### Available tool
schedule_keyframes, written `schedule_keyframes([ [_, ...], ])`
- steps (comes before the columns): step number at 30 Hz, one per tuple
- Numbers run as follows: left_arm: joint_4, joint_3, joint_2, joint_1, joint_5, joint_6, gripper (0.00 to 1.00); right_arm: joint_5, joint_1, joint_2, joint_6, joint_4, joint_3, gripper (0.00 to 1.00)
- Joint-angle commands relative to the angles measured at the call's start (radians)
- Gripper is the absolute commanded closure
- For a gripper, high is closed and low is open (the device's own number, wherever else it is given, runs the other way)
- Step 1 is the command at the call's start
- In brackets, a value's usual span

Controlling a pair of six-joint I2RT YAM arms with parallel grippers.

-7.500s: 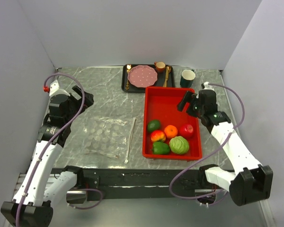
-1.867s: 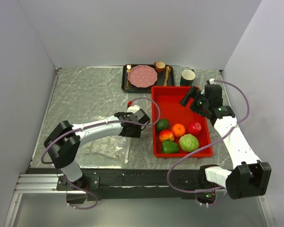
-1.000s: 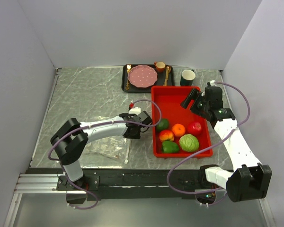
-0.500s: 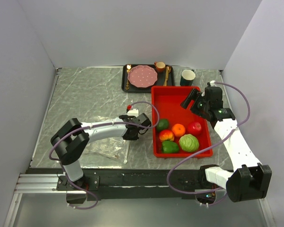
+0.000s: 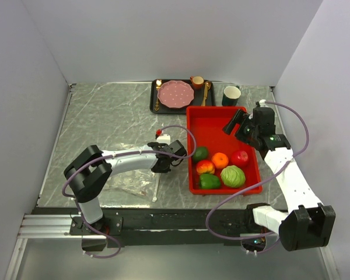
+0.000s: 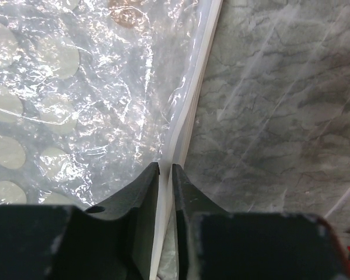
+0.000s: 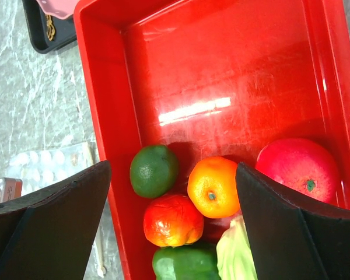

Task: Place the food in the zip-top bag and seal the zipper
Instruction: Pick up the zipper food storage bag at the center of the board.

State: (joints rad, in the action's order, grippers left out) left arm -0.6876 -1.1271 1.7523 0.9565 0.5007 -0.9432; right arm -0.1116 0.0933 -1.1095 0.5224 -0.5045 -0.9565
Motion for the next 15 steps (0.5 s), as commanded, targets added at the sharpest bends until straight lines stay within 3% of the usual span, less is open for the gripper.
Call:
schedule_keyframes([
  [1,0.005,-0.008,0.004,0.001,0.038,-0.020,0.81,0.010,-0.009,0.025,-0.018,-0.005,0.002,0.06],
  [10,-0.003,-0.016,0.032,0.002,0.038,-0.023,0.78,0.001,-0.018,0.031,-0.021,-0.009,0.009,0.05],
  [15,-0.017,-0.022,0.029,0.001,0.045,-0.032,0.92,-0.005,-0.026,0.039,-0.021,-0.012,0.010,0.05],
])
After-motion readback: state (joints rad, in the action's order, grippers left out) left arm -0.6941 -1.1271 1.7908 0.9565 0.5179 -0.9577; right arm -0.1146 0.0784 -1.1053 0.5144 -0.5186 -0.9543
